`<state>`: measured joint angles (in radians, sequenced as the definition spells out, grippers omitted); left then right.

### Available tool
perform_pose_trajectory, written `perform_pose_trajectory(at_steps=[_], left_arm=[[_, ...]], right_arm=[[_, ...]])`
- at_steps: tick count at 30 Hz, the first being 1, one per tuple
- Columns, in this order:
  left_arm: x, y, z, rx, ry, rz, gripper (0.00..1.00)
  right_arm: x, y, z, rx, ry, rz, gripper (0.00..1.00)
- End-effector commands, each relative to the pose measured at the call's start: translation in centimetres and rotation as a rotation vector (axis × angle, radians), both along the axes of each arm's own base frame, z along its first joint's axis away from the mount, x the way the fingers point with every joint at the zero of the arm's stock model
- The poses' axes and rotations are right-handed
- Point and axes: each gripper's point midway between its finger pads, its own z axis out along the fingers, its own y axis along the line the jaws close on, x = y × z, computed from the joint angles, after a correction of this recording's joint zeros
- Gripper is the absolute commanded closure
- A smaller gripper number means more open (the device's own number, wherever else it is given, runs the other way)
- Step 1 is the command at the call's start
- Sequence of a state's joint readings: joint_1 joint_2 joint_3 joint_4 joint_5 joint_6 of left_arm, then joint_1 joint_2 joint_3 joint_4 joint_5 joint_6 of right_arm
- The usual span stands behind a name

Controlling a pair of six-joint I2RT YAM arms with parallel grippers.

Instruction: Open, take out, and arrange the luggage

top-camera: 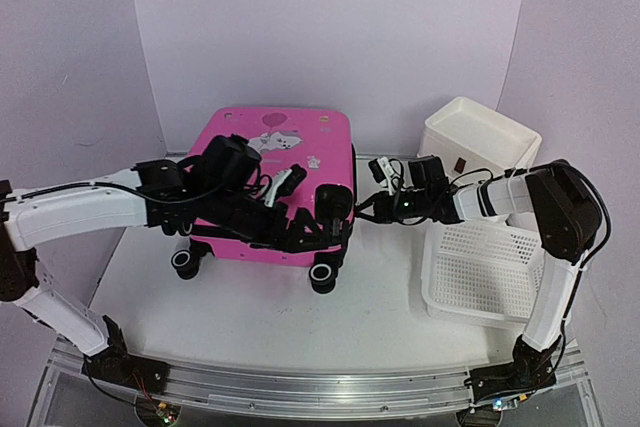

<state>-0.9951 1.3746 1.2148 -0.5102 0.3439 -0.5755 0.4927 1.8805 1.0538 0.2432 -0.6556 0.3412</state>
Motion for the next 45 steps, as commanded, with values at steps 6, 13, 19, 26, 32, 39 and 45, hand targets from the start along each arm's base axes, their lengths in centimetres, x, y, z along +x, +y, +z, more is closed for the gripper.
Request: perform_pose_trajectory(at_steps=[6, 13, 19, 26, 32, 39, 45], left_arm=[[2.7, -8.8, -0.3, -0.165, 0.042, -0.074, 0.07], [4.5, -10.5, -1.0, -0.149, 0.027, -0.047, 0.51], [6.4, -10.5, 0.4, -0.172, -0.010, -0.018, 0.78], [8.6, -9.6, 1.9, -0.199, -0.030, 0.024, 0.90], [9.6, -9.5, 2.8, -0.212, -0.049, 0.047, 0.94], [10.7, -9.3, 2.6, -0.209, -0.054, 0.065, 0.95], [11.7, -9.0, 1.5, -0.185, -0.062, 0.081, 0.96]], right_arm=[[-0.4, 2.4, 8.3, 0.158, -0.201, 0.111, 1.00], [-1.8, 1.8, 7.7, 0.144, -0.187, 0.096, 1.00], [-4.8, 2.4, 6.9, 0.104, -0.262, 0.115, 1.00], [-8.4, 4.0, 6.2, 0.059, -0.437, 0.091, 1.00], [-10.4, 5.2, 6.3, 0.146, -0.557, 0.040, 1.00], [-14.3, 8.2, 6.3, 0.156, -0.705, 0.072, 1.00], [-17.0, 9.9, 6.8, 0.115, -0.843, 0.107, 1.00]])
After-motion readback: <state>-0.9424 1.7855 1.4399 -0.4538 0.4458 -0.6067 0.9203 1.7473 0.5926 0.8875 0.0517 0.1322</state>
